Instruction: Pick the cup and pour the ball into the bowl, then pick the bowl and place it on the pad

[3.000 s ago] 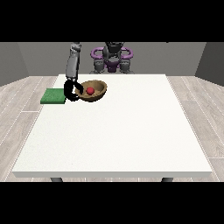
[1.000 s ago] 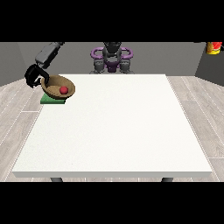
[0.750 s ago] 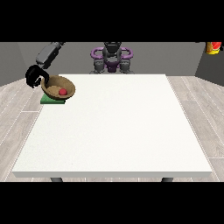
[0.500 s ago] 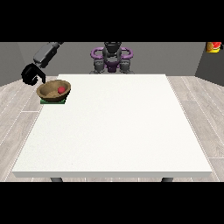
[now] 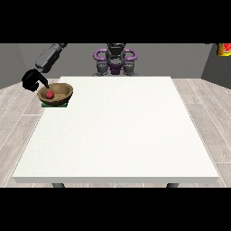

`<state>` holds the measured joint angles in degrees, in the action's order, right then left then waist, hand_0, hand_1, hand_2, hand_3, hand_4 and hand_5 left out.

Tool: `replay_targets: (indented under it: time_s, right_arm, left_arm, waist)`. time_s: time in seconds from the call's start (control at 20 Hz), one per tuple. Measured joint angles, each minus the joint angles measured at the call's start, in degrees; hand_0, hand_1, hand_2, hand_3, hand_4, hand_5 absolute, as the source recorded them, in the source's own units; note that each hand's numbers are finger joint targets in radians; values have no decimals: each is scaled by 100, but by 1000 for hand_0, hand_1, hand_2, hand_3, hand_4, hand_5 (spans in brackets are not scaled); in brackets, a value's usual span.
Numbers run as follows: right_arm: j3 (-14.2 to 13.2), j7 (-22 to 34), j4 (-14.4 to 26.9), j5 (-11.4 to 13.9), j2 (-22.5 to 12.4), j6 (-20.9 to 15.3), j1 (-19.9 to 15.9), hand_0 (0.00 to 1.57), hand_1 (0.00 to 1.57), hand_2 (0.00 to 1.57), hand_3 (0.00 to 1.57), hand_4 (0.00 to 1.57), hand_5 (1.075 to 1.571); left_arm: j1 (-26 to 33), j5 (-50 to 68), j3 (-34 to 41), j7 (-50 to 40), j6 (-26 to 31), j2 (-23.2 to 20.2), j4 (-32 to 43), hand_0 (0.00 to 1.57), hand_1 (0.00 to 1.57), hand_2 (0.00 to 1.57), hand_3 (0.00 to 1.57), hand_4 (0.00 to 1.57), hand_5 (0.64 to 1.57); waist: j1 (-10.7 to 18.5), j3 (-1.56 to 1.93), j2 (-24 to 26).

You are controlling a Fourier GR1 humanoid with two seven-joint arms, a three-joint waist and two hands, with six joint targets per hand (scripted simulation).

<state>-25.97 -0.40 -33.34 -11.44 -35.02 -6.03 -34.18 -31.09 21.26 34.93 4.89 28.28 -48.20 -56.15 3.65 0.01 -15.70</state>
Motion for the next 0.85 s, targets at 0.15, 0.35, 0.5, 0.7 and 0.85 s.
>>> replay_targets:
  time_s: [0.15, 0.35, 0.5, 0.7, 0.85]
  right_arm:
    - [9, -48, 11, 5, 73, -180, -176, 1259, 1259, 1353, 911, 115, 1529]
    - [106, -85, 45, 108, -60, -151, -231, 194, 194, 412, 787, 0, 1454]
    - [282, -84, 95, 253, -78, -48, -274, 0, 0, 0, 0, 0, 1410]
    - [452, -10, 254, 429, -106, -9, -319, 0, 0, 0, 0, 0, 1395]
    - [566, 268, 276, 497, -239, 179, -451, 0, 0, 0, 0, 200, 1375]
  left_arm:
    - [-22, 1, -33, 101, 19, -1, 37, 0, 0, 0, 0, 1190, 1566]
    - [-9, 10, 9, 230, 74, -130, 179, 0, 0, 0, 0, 1194, 1569]
    - [-61, 67, -5, 185, 113, -182, 178, 0, 0, 0, 0, 1208, 1569]
    - [-87, 152, -139, -43, 41, -68, -54, 0, 0, 0, 0, 1190, 1569]
    - [-41, 74, -296, -112, -168, 147, -183, 0, 0, 0, 0, 1190, 1569]
  waist:
    - [73, 0, -88]
    - [84, -2, -168]
    - [143, -11, -185]
    - [197, -20, 6]
    - [137, -8, 220]
